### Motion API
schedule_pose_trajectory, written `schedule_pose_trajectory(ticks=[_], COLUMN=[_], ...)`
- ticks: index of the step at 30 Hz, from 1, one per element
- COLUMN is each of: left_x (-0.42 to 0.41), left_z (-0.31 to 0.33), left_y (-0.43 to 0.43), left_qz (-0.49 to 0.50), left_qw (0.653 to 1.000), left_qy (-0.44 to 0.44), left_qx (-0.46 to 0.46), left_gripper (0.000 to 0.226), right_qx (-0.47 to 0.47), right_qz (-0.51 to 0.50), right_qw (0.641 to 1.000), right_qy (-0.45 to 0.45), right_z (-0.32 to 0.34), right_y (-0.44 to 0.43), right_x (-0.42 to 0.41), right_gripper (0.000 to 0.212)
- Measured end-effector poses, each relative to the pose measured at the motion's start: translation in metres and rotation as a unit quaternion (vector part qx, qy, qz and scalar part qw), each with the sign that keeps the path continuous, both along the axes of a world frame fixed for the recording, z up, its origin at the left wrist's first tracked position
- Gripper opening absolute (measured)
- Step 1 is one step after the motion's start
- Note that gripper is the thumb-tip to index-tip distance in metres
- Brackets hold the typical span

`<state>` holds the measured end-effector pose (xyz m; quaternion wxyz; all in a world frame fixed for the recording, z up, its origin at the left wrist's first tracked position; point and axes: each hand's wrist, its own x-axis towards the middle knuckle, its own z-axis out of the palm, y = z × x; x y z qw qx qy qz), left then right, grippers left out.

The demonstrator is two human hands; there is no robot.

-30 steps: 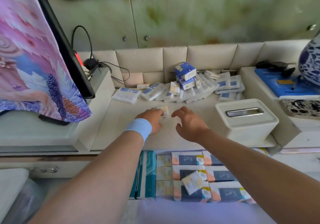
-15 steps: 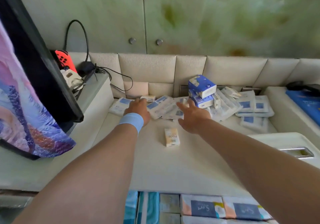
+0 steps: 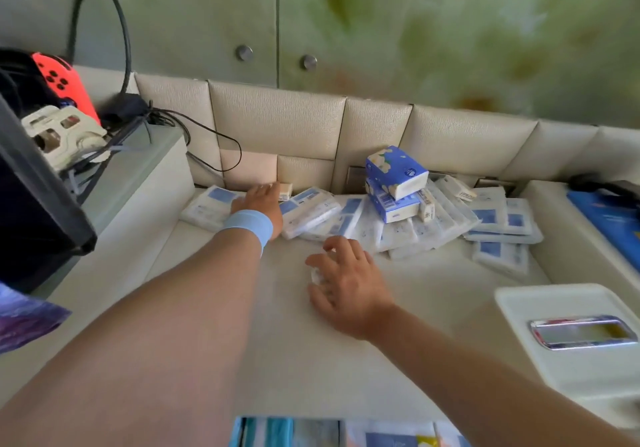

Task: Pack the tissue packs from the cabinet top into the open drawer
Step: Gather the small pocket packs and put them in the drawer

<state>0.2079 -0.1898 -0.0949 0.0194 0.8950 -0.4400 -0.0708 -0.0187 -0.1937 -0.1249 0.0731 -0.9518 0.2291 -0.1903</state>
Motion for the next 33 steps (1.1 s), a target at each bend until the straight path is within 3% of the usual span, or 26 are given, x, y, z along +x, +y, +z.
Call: schedule_pose_trajectory(ticks=[6, 10, 15, 18, 23, 26, 30, 33], left_x=[-0.003, -0.005, -0.012, -0.022, -0.051, -0.071, -0.095, -0.110], left_z=[0.002, -0.001, 0.001, 0.011, 0.038, 0.052, 0.071, 0.073], left_y=[-0.004, -0.003, 0.007, 0.015, 0.018, 0.015, 0.002, -0.009], left_qz=[-0.003, 0.009, 0.020, 0.006, -0.092, -0.126, -0.131, -0.147], left_qw=[0.995, 0.999, 0.992, 0.985, 0.987, 0.980, 0.967, 0.960], left_qy=[-0.100, -0.038, -0.080, -0.044, 0.026, 0.029, 0.059, 0.090], left_qx=[0.023, -0.025, -0.096, -0.165, -0.129, -0.150, -0.211, -0.221], left_gripper=[0.049, 0.044, 0.043, 0.050, 0.054, 0.051, 0.046, 0.046], right_qx=[0.038, 0.042, 0.048, 0.056, 0.031, 0.029, -0.041, -0.010], right_qz=[-0.026, -0.027, -0.029, -0.025, 0.021, 0.033, -0.075, -0.199], right_qw=[0.999, 0.999, 0.998, 0.998, 0.990, 0.992, 0.996, 0.980], right_qy=[0.013, 0.005, 0.000, 0.013, 0.136, 0.120, -0.038, -0.024], right_z=[-0.011, -0.010, -0.011, -0.009, 0.012, 0.041, 0.088, 0.114], right_y=[0.006, 0.005, 0.006, 0.007, 0.004, -0.004, -0.042, -0.084], right_x=[-0.003, -0.002, -0.001, -0.005, -0.031, -0.051, -0.066, -0.076], right_gripper=[0.050, 0.050, 0.050, 0.049, 0.053, 0.054, 0.021, 0.013])
